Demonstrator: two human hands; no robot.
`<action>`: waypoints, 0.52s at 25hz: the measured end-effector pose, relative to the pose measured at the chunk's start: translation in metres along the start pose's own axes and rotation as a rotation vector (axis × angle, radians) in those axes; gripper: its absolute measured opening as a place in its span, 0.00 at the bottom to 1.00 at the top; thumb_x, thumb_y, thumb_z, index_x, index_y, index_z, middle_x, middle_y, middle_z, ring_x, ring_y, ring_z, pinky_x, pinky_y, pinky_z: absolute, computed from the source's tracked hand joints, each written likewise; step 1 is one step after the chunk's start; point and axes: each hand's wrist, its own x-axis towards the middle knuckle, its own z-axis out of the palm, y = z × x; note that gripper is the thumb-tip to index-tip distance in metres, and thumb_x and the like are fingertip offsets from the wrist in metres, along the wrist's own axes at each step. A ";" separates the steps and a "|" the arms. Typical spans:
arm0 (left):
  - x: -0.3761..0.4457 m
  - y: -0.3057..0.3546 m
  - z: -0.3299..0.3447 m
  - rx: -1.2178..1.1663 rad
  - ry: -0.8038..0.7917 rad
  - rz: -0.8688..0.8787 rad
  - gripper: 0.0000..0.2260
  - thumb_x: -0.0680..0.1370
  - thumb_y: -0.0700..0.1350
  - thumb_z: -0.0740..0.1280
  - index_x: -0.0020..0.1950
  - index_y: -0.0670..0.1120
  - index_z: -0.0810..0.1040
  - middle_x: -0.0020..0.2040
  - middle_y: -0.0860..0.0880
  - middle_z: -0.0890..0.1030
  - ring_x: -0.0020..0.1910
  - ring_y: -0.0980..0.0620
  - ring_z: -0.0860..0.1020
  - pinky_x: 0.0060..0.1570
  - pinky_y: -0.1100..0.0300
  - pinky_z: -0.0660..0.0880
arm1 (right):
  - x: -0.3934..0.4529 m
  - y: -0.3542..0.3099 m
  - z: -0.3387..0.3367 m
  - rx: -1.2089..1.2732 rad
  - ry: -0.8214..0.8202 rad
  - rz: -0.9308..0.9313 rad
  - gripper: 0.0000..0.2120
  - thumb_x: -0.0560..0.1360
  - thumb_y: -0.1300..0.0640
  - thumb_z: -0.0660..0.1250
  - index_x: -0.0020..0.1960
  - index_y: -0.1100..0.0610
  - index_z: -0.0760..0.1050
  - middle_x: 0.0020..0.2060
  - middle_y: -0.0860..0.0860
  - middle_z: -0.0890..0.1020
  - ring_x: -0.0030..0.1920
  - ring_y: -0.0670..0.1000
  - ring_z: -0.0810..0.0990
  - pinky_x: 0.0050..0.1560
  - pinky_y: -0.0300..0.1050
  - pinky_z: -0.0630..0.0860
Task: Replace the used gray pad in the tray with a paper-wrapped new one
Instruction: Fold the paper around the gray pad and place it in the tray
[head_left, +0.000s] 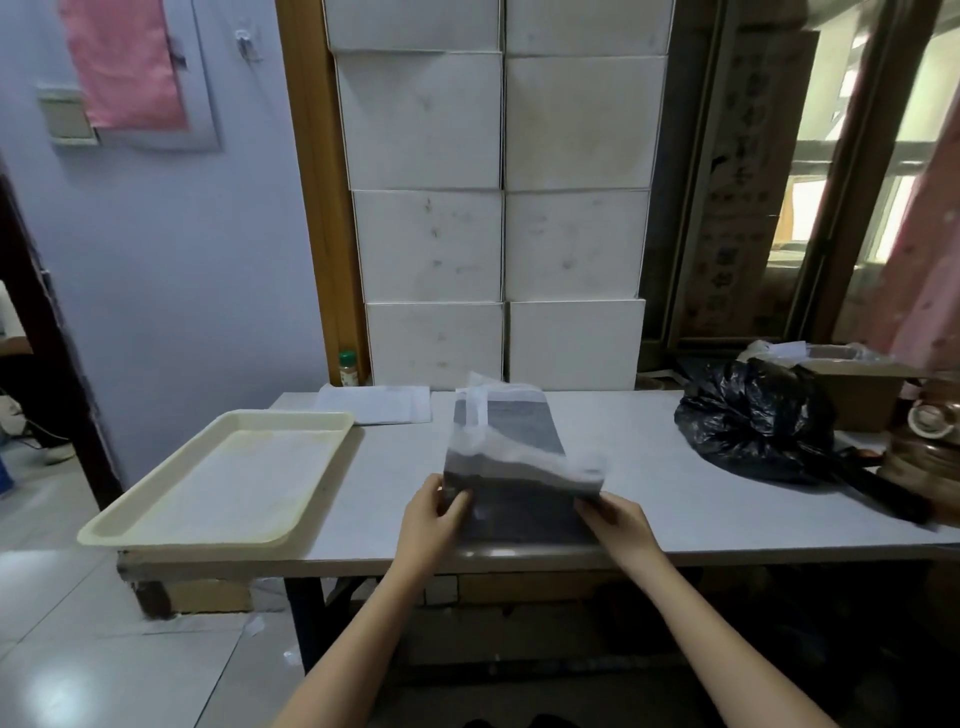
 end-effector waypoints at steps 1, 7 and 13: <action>0.004 0.003 0.005 -0.013 0.035 -0.066 0.08 0.78 0.46 0.65 0.55 0.46 0.73 0.50 0.47 0.82 0.49 0.51 0.80 0.49 0.52 0.79 | 0.006 -0.002 0.005 -0.015 0.014 0.032 0.07 0.77 0.57 0.65 0.45 0.60 0.78 0.38 0.52 0.80 0.43 0.52 0.78 0.41 0.41 0.71; 0.013 0.009 0.025 0.437 0.100 -0.143 0.12 0.80 0.47 0.59 0.60 0.44 0.64 0.45 0.47 0.79 0.40 0.48 0.76 0.38 0.57 0.68 | 0.016 -0.003 0.019 -0.364 0.166 0.068 0.09 0.77 0.52 0.63 0.43 0.56 0.74 0.35 0.50 0.77 0.36 0.48 0.74 0.30 0.35 0.65; 0.023 0.009 0.031 0.624 0.060 -0.137 0.08 0.80 0.44 0.53 0.58 0.44 0.63 0.42 0.47 0.78 0.37 0.46 0.73 0.37 0.56 0.66 | 0.029 -0.008 0.029 -0.689 0.196 0.041 0.12 0.80 0.50 0.57 0.52 0.56 0.75 0.47 0.52 0.82 0.46 0.52 0.79 0.40 0.41 0.66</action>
